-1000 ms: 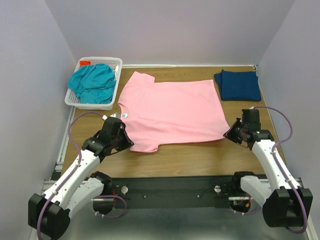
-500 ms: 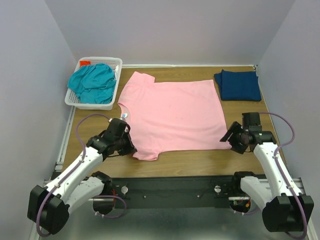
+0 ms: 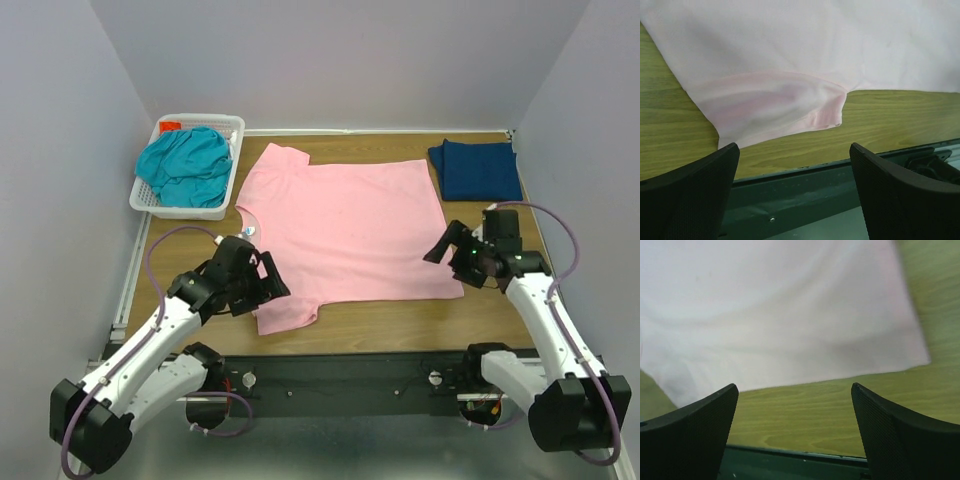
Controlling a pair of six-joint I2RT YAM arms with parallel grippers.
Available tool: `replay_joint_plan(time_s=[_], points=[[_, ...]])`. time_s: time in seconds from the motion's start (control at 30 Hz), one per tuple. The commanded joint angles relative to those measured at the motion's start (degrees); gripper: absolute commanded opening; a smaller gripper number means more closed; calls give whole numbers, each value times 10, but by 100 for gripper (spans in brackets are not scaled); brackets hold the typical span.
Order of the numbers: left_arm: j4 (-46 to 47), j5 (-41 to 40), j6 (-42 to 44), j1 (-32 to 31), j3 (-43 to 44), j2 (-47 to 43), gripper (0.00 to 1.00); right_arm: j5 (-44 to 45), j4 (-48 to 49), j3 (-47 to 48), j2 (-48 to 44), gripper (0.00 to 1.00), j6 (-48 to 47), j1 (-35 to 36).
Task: Fold and stack the t-shirts
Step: Flatten the tshirt out
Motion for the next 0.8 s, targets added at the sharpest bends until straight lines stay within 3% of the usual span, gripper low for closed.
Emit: replay_joint_plan(time_s=[0.0,0.03,0.07,0.17,0.23,0.27,0.37,0.53,0.77], points=[[7,-23,-19,-2,23,-10,98,-102,102,-21,11,100,-9,108],[34,-23,-14,-2,27,3,98,-51,117,-15,16,100,2,158],[52,-20,-1,-2,34,11,98,-34,152,-9,38,100,7,256],[131,-45,15,-2,40,52,98,-59,229,16,103,100,3,353],[167,-83,30,7,56,101,98,-59,262,62,190,100,-25,455],[168,-89,28,7,64,118,98,-46,264,63,217,100,-38,456],[197,-98,35,13,70,156,98,-11,265,141,332,100,-91,564],[263,-80,63,82,41,192,98,-30,285,222,445,100,-128,608],[342,-20,81,116,-1,235,98,-20,284,231,513,100,-132,624]])
